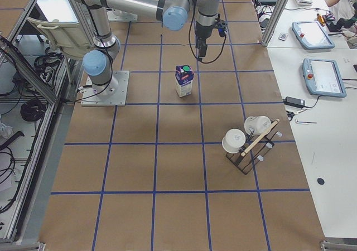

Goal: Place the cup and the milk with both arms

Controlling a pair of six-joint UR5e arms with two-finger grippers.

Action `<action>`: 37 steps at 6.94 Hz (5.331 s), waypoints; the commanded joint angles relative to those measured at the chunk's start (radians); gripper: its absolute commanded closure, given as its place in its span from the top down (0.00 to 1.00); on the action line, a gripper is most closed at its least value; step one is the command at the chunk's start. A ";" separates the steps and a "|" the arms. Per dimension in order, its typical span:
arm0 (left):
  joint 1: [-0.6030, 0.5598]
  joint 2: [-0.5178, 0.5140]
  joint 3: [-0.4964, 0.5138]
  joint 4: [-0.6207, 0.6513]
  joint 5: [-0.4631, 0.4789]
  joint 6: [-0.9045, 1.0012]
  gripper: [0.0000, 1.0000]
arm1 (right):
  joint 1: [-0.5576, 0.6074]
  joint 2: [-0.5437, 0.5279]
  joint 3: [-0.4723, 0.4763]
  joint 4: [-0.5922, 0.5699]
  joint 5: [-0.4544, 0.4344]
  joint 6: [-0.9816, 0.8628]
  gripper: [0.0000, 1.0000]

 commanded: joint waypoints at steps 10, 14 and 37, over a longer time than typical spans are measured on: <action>-0.668 -0.038 0.109 0.074 -0.264 -0.903 0.00 | -0.006 -0.001 0.209 -0.044 -0.072 -0.196 1.00; -0.707 -0.116 0.103 0.134 -0.315 -0.933 0.00 | -0.017 0.006 0.278 -0.186 -0.063 -0.205 0.87; -0.380 0.086 0.509 -0.366 -0.096 0.509 1.00 | 0.352 0.144 -0.004 -0.122 0.160 0.556 0.26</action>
